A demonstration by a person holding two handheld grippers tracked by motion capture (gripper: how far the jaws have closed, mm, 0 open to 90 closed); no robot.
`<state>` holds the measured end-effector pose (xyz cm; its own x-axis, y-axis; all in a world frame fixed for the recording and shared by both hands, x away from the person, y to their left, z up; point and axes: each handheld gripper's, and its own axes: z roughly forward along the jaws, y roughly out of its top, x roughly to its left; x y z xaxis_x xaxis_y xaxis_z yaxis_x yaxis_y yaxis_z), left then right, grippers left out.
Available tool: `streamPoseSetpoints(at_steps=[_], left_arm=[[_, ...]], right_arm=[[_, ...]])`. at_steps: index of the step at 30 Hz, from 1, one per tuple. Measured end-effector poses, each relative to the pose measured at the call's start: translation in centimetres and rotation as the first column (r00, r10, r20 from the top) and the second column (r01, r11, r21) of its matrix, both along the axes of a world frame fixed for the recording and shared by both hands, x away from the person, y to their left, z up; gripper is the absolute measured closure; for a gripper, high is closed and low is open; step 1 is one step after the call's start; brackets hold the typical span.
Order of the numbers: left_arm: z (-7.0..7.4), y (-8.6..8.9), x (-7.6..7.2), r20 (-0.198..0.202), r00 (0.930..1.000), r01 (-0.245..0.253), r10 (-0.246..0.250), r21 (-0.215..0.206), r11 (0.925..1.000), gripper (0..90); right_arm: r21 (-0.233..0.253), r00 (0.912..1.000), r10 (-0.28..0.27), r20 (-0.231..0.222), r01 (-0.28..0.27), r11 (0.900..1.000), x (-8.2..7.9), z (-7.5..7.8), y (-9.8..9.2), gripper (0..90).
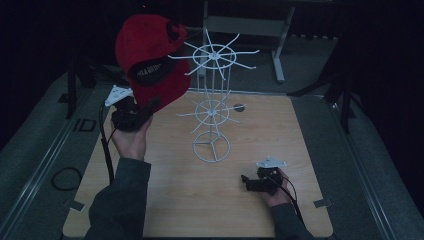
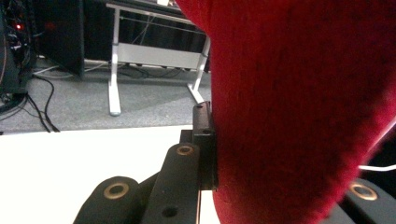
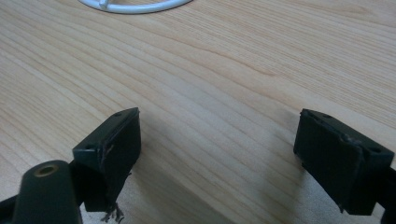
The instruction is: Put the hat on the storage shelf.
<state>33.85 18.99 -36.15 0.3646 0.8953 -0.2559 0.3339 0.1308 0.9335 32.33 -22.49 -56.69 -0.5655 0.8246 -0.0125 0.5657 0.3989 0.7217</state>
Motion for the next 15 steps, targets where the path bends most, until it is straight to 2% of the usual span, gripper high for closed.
streamPoseSetpoints(at_steps=[8, 15], left_arm=[[-0.8, -0.2, -0.1, -0.012, 0.9997, 0.021, -0.021, 0.011, 0.9997, 85.0], [-2.3, -0.4, -0.1, -0.042, 0.9988, 0.025, -0.024, 0.020, 0.9995, 85.0]], right_arm=[[0.000, 1.0000, 0.000, 0.000, 0.000, 1.000, 0.0, 0.0, 0.0, 14.7], [0.000, 1.0000, 0.000, 0.000, 0.000, 1.000, 0.0, 0.0, 0.0, 14.7]])
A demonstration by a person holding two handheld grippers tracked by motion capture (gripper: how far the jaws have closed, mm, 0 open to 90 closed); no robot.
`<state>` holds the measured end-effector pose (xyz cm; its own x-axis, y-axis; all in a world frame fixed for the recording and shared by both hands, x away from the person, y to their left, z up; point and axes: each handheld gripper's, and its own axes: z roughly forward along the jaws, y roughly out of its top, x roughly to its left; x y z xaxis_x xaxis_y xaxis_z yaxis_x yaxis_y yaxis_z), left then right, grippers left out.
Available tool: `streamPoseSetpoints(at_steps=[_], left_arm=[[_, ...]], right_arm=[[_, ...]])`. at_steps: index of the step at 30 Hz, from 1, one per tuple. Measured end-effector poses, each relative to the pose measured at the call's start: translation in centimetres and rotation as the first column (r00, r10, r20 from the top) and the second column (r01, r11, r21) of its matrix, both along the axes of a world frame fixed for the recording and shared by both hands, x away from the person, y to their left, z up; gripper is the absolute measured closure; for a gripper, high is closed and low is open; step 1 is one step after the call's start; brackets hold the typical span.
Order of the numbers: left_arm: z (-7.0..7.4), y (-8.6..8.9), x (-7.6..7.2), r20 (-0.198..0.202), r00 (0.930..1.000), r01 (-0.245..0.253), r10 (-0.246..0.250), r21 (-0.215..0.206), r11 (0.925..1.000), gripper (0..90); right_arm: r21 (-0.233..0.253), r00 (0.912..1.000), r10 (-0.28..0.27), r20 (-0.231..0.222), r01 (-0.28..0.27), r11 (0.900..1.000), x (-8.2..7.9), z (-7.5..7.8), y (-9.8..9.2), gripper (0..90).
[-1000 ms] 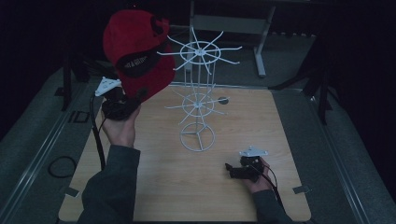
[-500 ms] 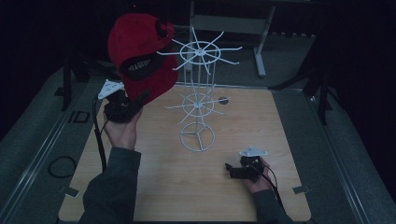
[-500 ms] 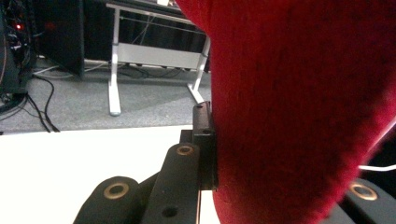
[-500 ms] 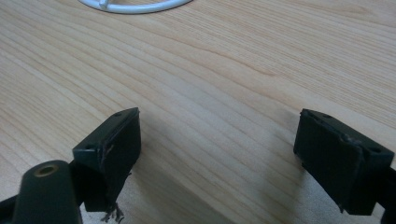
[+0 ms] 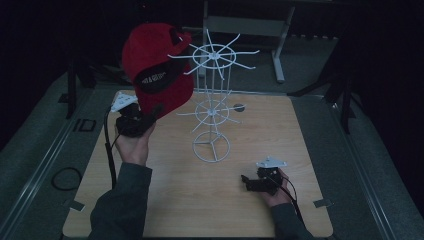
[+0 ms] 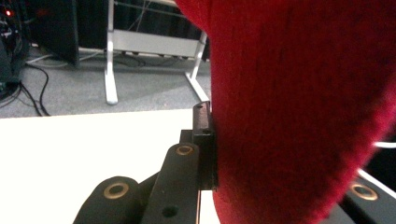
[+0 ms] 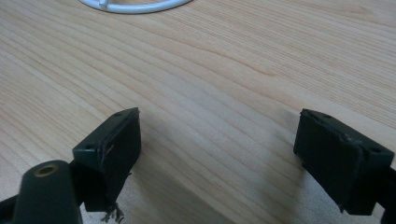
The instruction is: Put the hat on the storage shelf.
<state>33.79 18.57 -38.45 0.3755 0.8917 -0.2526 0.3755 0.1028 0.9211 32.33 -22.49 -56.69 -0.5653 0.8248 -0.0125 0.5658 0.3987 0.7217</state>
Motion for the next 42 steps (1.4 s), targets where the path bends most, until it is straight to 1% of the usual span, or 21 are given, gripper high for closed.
streamPoseSetpoints(at_steps=[2, 7, 11, 13, 14, 18, 21, 24, 26, 31, 35, 36, 37, 38, 39, 40, 41, 42], left_arm=[[-0.6, 0.0, -0.1, -0.013, 0.9999, 0.002, -0.002, 0.005, 1.0000, 85.0], [-1.6, -0.3, -0.3, -0.032, 0.9994, 0.016, -0.015, 0.038, 0.9992, 85.0], [-2.6, -0.7, -0.3, -0.056, 0.9977, 0.042, -0.039, 0.065, 0.9970, 84.9], [-3.0, -0.7, -0.4, -0.055, 0.9978, 0.039, -0.037, 0.046, 0.9982, 84.8], [-3.1, -0.6, -0.4, -0.059, 0.9976, 0.040, -0.037, 0.048, 0.9981, 84.8], [-3.6, -0.4, -0.4, -0.077, 0.9967, 0.030, -0.026, 0.059, 0.9978, 84.7], [-4.3, -0.5, -0.4, -0.093, 0.9954, 0.029, -0.022, 0.083, 0.9961, 84.7], [-5.1, -0.7, -0.4, -0.108, 0.9937, 0.037, -0.027, 0.095, 0.9948, 84.6], [-5.5, -0.6, -0.4, -0.116, 0.9927, 0.042, -0.031, 0.093, 0.9948, 84.5], [-6.1, -0.6, -0.5, -0.126, 0.9913, 0.051, -0.038, 0.105, 0.9931, 83.9], [-6.5, -0.4, -0.7, -0.121, 0.9916, 0.057, -0.044, 0.100, 0.9934, 82.6], [-6.6, -0.4, -0.8, -0.120, 0.9917, 0.059, -0.047, 0.098, 0.9934, 79.4], [-6.7, -0.4, -0.9, -0.121, 0.9913, 0.063, -0.051, 0.096, 0.9934, 79.4], [-6.8, -0.4, -0.9, -0.123, 0.9909, 0.067, -0.055, 0.092, 0.9935, 77.0], [-6.9, -0.4, -1.0, -0.123, 0.9909, 0.066, -0.055, 0.089, 0.9938, 71.3], [-7.0, -0.3, -1.0, -0.125, 0.9907, 0.065, -0.053, 0.092, 0.9936, 71.3], [-7.1, -0.3, -1.0, -0.128, 0.9905, 0.062, -0.051, 0.089, 0.9940, 67.9], [-7.1, -0.2, -1.1, -0.128, 0.9905, 0.060, -0.049, 0.087, 0.9943, 61.7]], right_arm=[[0.000, 1.0000, -0.001, 0.000, 0.001, 1.000, 0.0, 0.0, 0.0, 14.7], [0.001, 1.0000, -0.001, 0.001, 0.001, 1.000, 0.0, 0.0, 0.0, 14.7], [0.001, 1.0000, 0.000, 0.001, 0.000, 1.000, 0.0, 0.0, 0.0, 14.7], [0.000, 1.0000, 0.000, 0.001, 0.000, 1.000, 0.0, 0.0, 0.0, 14.7], [0.000, 1.0000, 0.000, 0.001, 0.000, 1.000, 0.0, 0.0, 0.0, 14.7], [0.001, 1.0000, 0.000, 0.000, 0.000, 1.000, 0.0, 0.0, 0.0, 14.7], [0.001, 1.0000, -0.001, 0.001, 0.001, 1.000, 0.0, 0.0, 0.0, 14.7], [0.000, 1.0000, -0.001, 0.001, 0.001, 1.000, 0.0, 0.0, 0.0, 14.7], [0.000, 1.0000, -0.001, 0.001, 0.001, 1.000, 0.0, 0.0, 0.0, 14.7], [0.000, 1.0000, -0.001, 0.001, 0.001, 1.000, 0.0, 0.0, 0.0, 14.7], [0.000, 1.0000, 0.000, 0.001, 0.000, 1.000, 0.0, 0.0, 0.0, 14.7], [0.001, 1.0000, 0.000, 0.002, 0.000, 1.000, 0.0, 0.0, 0.0, 14.7], [0.001, 1.0000, 0.000, 0.002, 0.000, 1.000, 0.0, 0.0, 0.0, 14.7], [0.000, 1.0000, -0.001, 0.002, 0.001, 1.000, 0.0, 0.0, 0.0, 14.7], [-0.001, 1.0000, -0.001, 0.002, 0.001, 1.000, 0.0, 0.0, 0.0, 14.7], [-0.001, 1.0000, -0.001, 0.002, 0.001, 1.000, 0.0, 0.0, 0.0, 14.7], [-0.001, 1.0000, 0.000, 0.003, 0.000, 1.000, 0.0, 0.0, 0.0, 14.7], [-0.001, 1.0000, 0.000, 0.002, 0.000, 1.000, 0.0, 0.0, 0.0, 14.7]])
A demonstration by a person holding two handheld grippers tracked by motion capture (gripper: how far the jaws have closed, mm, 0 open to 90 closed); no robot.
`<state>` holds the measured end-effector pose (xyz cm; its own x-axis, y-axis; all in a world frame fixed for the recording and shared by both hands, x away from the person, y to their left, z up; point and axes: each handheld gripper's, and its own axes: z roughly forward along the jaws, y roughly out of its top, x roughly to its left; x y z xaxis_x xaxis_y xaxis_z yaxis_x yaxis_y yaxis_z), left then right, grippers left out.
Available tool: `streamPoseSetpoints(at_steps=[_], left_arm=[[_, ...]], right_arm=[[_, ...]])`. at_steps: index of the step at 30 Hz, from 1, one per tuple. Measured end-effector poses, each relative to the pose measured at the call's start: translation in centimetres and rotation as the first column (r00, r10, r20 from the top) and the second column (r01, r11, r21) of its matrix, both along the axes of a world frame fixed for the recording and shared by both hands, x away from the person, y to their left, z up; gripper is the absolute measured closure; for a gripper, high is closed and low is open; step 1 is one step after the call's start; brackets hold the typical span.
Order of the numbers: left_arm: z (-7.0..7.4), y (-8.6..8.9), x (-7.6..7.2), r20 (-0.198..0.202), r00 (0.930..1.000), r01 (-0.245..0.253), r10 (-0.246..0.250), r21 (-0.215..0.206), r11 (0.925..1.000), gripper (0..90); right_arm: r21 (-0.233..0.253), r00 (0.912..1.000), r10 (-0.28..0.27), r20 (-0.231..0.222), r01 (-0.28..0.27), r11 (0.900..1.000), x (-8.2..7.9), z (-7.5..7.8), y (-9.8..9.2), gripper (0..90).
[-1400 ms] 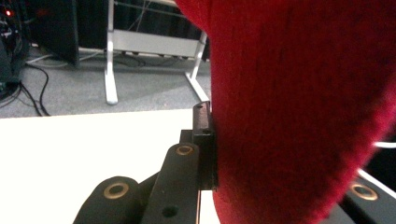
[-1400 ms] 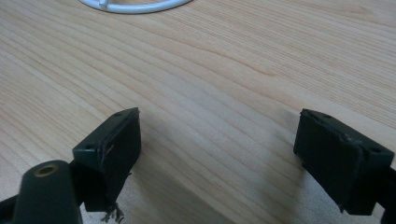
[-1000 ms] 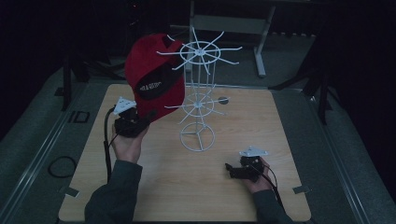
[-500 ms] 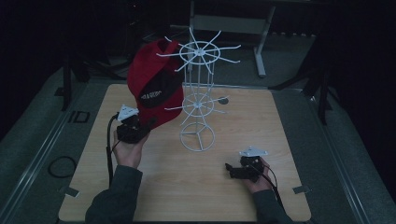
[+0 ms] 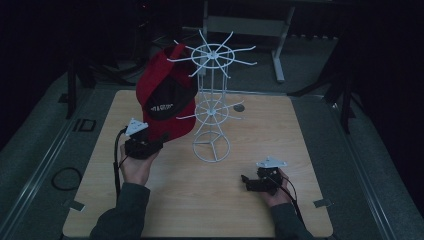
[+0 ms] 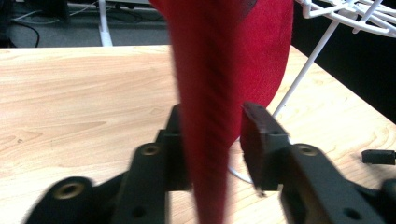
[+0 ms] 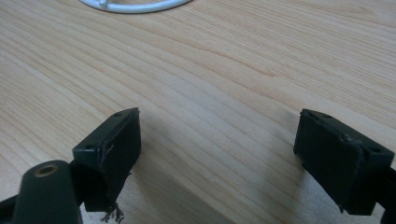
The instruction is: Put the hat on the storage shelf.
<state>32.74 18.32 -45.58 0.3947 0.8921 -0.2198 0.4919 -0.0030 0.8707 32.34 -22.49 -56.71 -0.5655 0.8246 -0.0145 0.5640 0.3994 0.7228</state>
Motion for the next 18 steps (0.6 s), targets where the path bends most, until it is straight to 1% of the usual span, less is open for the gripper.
streamPoseSetpoints(at_steps=[1, 2, 3, 4, 5, 7, 9, 10, 16, 18], left_arm=[[-0.1, 0.1, 0.0, -0.002, 1.0000, -0.005, 0.005, -0.005, 1.0000, 61.7], [-0.1, 0.2, -0.1, -0.006, 0.9999, -0.011, 0.011, -0.012, 0.9999, 57.1], [-0.2, 0.3, -0.1, -0.007, 0.9999, -0.009, 0.009, -0.020, 0.9998, 57.1], [-0.3, 0.4, -0.2, -0.007, 0.9999, -0.014, 0.014, -0.023, 0.9996, 53.5], [-0.4, 0.5, -0.2, -0.008, 0.9998, -0.020, 0.020, -0.021, 0.9996, 53.5], [-0.6, 0.7, -0.3, -0.009, 0.9996, -0.028, 0.027, -0.027, 0.9993, 50.5], [-0.7, 0.8, -0.4, -0.016, 0.9993, -0.034, 0.034, -0.021, 0.9992, 47.5], [-0.7, 0.9, -0.4, -0.019, 0.9989, -0.042, 0.042, -0.013, 0.9990, 43.0], [-1.0, 1.1, -0.7, -0.020, 0.9980, -0.060, 0.060, -0.003, 0.9982, 37.7], [-1.1, 1.2, -0.8, -0.019, 0.9976, -0.067, 0.067, 0.011, 0.9977, 35.2]], right_arm=[[0.000, 1.0000, 0.000, 0.000, 0.000, 1.000, 0.0, 0.0, 0.0, 14.7], [0.002, 1.0000, -0.001, -0.001, 0.001, 1.000, 0.0, 0.0, 0.0, 14.7], [0.002, 1.0000, -0.001, -0.001, 0.001, 1.000, 0.0, 0.0, 0.0, 14.7], [0.001, 1.0000, 0.000, -0.001, 0.000, 1.000, 0.0, 0.0, 0.0, 14.7], [0.001, 1.0000, 0.000, -0.001, 0.000, 1.000, 0.0, 0.0, 0.0, 14.7], [0.000, 1.0000, 0.000, -0.001, 0.000, 1.000, 0.0, 0.0, 0.0, 14.7], [0.000, 1.0000, 0.000, -0.001, 0.000, 1.000, 0.0, 0.0, 0.0, 14.7], [0.001, 1.0000, -0.001, -0.001, 0.001, 1.000, 0.0, 0.0, 0.0, 14.7], [0.001, 1.0000, -0.001, 0.001, 0.001, 1.000, 0.0, 0.0, 0.0, 14.7], [0.001, 1.0000, -0.001, 0.000, 0.001, 1.000, 0.0, 0.0, 0.0, 14.7]])
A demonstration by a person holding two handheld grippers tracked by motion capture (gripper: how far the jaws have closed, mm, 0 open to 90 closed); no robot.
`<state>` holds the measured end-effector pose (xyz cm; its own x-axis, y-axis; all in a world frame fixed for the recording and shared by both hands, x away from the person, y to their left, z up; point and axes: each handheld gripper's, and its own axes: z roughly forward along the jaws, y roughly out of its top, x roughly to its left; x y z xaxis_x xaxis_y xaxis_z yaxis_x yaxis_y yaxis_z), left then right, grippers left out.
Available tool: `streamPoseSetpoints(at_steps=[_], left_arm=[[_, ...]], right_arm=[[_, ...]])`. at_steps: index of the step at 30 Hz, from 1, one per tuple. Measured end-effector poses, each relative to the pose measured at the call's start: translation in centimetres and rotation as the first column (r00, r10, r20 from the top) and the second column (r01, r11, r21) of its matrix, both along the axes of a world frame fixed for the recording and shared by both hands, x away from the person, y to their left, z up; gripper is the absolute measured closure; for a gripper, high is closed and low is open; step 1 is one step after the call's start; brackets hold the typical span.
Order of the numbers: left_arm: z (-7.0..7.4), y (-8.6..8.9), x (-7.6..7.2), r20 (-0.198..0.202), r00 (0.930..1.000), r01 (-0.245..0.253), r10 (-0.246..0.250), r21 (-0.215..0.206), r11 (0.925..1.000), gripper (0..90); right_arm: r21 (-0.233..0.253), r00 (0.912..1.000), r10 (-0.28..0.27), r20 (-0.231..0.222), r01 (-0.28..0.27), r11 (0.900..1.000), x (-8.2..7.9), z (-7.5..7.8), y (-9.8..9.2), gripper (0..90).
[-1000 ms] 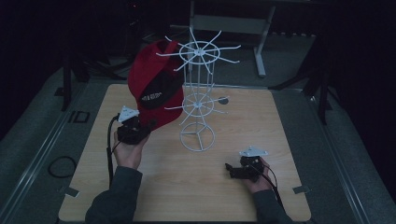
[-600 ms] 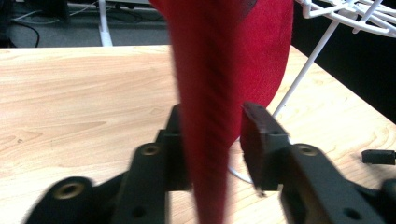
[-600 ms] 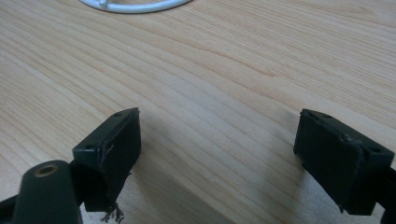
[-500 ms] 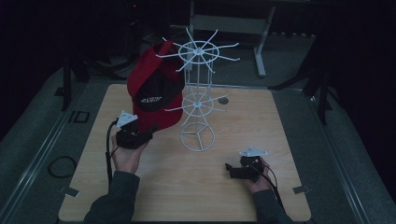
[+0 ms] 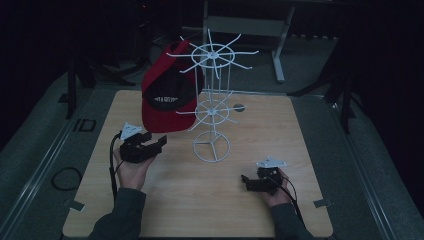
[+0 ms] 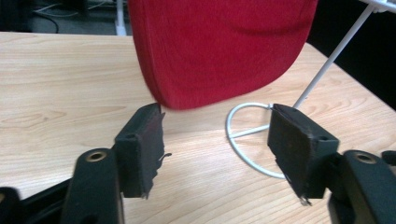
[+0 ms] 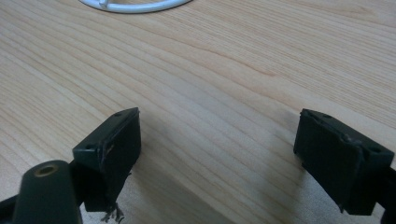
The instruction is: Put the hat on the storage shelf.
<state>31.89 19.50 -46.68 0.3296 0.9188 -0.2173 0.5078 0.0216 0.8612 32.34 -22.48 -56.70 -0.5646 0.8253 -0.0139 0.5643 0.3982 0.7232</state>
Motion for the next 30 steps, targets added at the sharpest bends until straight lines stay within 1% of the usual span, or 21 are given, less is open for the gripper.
streamPoseSetpoints(at_steps=[1, 5, 9, 11, 13, 14, 15, 22, 25, 30], left_arm=[[0.0, 0.1, 0.0, 0.002, 1.0000, -0.001, 0.001, 0.003, 1.0000, 34.4], [-0.3, 0.4, -0.1, 0.010, 0.9994, -0.034, 0.033, 0.018, 0.9993, 29.4], [-0.6, 0.7, -0.2, 0.013, 0.9996, -0.024, 0.024, 0.019, 0.9995, 29.1], [-0.9, 0.9, -0.3, 0.014, 0.9996, -0.024, 0.023, 0.008, 0.9997, 29.2], [-1.2, 1.1, -0.3, 0.012, 0.9998, -0.015, 0.015, -0.017, 0.9998, 30.5], [-1.4, 1.2, -0.3, 0.012, 0.9998, -0.012, 0.012, -0.022, 0.9997, 30.8], [-1.5, 1.2, -0.3, 0.006, 1.0000, -0.001, 0.001, -0.027, 0.9996, 31.2], [-2.4, 1.1, -0.5, 0.002, 1.0000, -0.003, 0.003, -0.006, 1.0000, 31.6], [-2.9, 1.2, -0.3, -0.011, 0.9999, -0.009, 0.009, 0.005, 0.9999, 31.6], [-3.8, 1.5, -0.3, -0.036, 0.9992, -0.016, 0.016, 0.011, 0.9998, 31.9]], right_arm=[[0.000, 1.0000, 0.001, 0.001, -0.001, 1.000, 0.0, 0.0, 0.0, 14.7], [0.001, 1.0000, 0.000, 0.000, 0.000, 1.000, 0.0, 0.0, 0.0, 14.7], [0.002, 1.0000, -0.001, 0.000, 0.001, 1.000, 0.0, 0.0, 0.0, 14.7], [0.000, 1.0000, 0.001, 0.001, -0.001, 1.000, 0.0, 0.0, 0.0, 14.7], [0.000, 1.0000, 0.002, 0.000, -0.002, 1.000, 0.0, 0.0, 0.0, 14.7], [0.000, 1.0000, 0.001, 0.001, -0.001, 1.000, 0.0, 0.0, 0.0, 14.7], [0.000, 1.0000, 0.001, 0.000, -0.001, 1.000, 0.0, 0.0, 0.0, 14.7], [-0.001, 1.0000, 0.002, 0.001, -0.002, 1.000, 0.0, 0.0, 0.0, 14.7], [-0.001, 1.0000, 0.003, 0.001, -0.003, 1.000, 0.0, 0.0, 0.0, 14.7], [-0.001, 1.0000, 0.002, 0.000, -0.002, 1.000, 0.0, 0.0, 0.0, 14.7]])
